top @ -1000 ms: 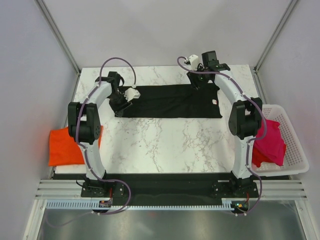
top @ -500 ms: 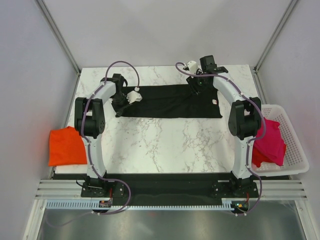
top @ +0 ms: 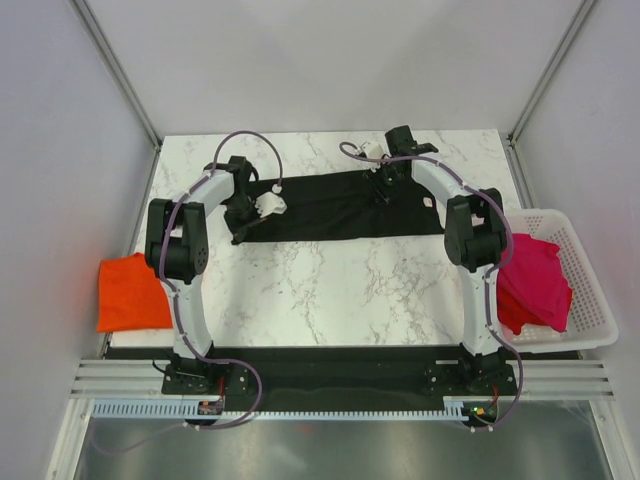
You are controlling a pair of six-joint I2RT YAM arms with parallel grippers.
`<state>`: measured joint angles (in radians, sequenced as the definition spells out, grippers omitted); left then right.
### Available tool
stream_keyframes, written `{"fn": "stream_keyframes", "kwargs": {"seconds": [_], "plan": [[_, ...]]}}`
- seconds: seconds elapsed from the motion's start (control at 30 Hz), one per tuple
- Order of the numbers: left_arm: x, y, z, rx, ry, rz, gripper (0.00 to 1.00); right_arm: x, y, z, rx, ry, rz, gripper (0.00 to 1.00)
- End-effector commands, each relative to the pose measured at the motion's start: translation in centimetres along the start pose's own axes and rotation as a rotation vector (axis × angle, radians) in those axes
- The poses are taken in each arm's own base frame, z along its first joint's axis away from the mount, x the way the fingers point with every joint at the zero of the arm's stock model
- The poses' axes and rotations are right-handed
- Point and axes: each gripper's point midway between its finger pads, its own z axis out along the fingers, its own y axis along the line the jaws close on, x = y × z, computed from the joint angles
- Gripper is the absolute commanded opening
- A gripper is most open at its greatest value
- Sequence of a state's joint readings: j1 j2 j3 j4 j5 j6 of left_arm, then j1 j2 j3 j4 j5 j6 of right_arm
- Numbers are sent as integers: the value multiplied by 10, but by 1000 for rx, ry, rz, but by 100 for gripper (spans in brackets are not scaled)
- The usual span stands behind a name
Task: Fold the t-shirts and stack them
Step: Fold the tshirt
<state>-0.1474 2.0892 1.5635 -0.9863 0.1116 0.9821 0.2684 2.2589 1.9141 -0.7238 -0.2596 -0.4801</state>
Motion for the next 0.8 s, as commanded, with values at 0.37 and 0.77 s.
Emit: {"fn": "stream_keyframes", "kwargs": {"seconds": [0.37, 0.77], "plan": [[0, -35, -15, 21, 6, -6, 2, -27, -9, 18, -9, -50, -17, 40], [-2, -93, -40, 45, 12, -49, 4, -114, 45, 16, -74, -229, -59, 41]]}}
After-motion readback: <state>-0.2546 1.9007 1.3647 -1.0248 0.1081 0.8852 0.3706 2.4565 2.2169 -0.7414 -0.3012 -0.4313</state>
